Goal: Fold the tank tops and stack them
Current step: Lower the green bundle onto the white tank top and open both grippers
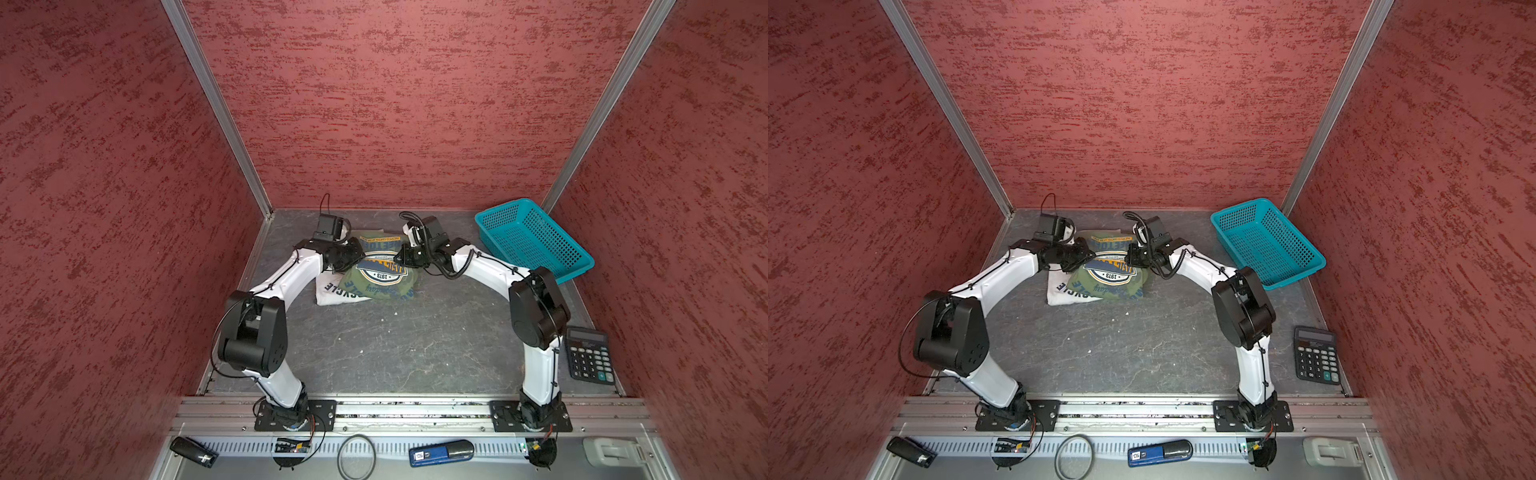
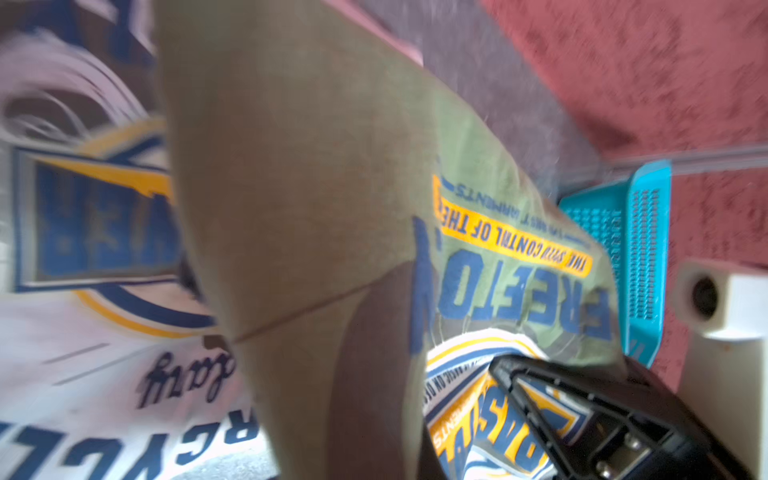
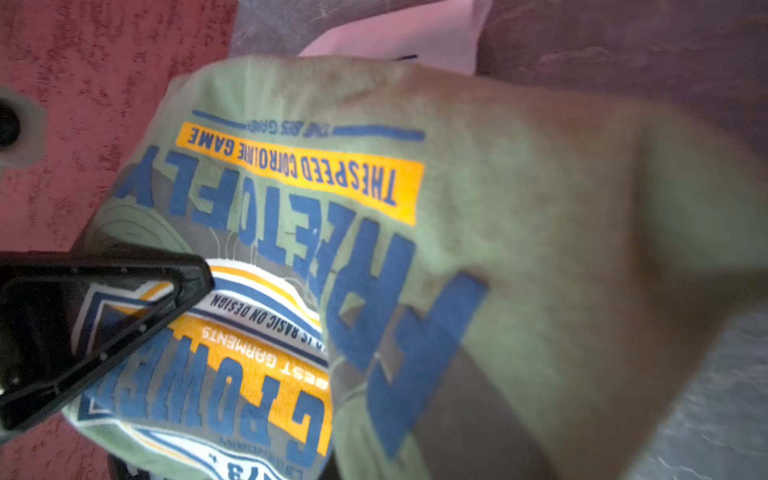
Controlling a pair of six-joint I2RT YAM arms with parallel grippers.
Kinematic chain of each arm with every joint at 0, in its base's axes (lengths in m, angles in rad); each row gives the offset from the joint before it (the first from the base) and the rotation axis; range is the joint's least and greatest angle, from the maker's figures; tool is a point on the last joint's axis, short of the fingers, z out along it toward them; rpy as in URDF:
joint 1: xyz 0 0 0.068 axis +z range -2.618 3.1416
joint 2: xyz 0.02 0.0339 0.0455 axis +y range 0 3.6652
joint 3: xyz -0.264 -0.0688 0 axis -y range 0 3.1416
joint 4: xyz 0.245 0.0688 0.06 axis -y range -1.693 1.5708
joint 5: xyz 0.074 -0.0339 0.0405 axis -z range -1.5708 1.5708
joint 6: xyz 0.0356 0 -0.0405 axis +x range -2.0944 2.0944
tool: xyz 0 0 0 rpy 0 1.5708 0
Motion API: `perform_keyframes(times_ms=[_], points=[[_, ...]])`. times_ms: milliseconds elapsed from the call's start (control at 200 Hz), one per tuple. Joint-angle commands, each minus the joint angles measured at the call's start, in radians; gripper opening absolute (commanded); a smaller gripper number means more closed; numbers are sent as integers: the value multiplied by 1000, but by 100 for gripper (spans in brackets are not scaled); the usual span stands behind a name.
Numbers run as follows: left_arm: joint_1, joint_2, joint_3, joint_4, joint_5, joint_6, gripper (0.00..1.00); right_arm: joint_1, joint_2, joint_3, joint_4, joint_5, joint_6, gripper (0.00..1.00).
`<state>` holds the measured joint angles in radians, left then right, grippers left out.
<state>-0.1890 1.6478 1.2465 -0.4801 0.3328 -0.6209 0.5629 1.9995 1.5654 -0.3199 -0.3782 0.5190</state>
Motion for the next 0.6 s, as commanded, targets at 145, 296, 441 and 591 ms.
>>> perform_keyframes(times_ms=[145, 296, 441, 591], points=[[148, -62, -36, -7, -38, -2, 0, -15, 160, 220, 51, -78, -30, 11], [213, -48, -73, 22, -45, -7, 0, -14, 303, 374, 26, -123, -17, 12], [272, 0, -149, 116, -38, -47, 10, -13, 461, 563, -37, -113, -12, 17], [303, 102, -118, 100, -63, -35, 56, -16, 604, 808, -235, 27, -24, 64]])
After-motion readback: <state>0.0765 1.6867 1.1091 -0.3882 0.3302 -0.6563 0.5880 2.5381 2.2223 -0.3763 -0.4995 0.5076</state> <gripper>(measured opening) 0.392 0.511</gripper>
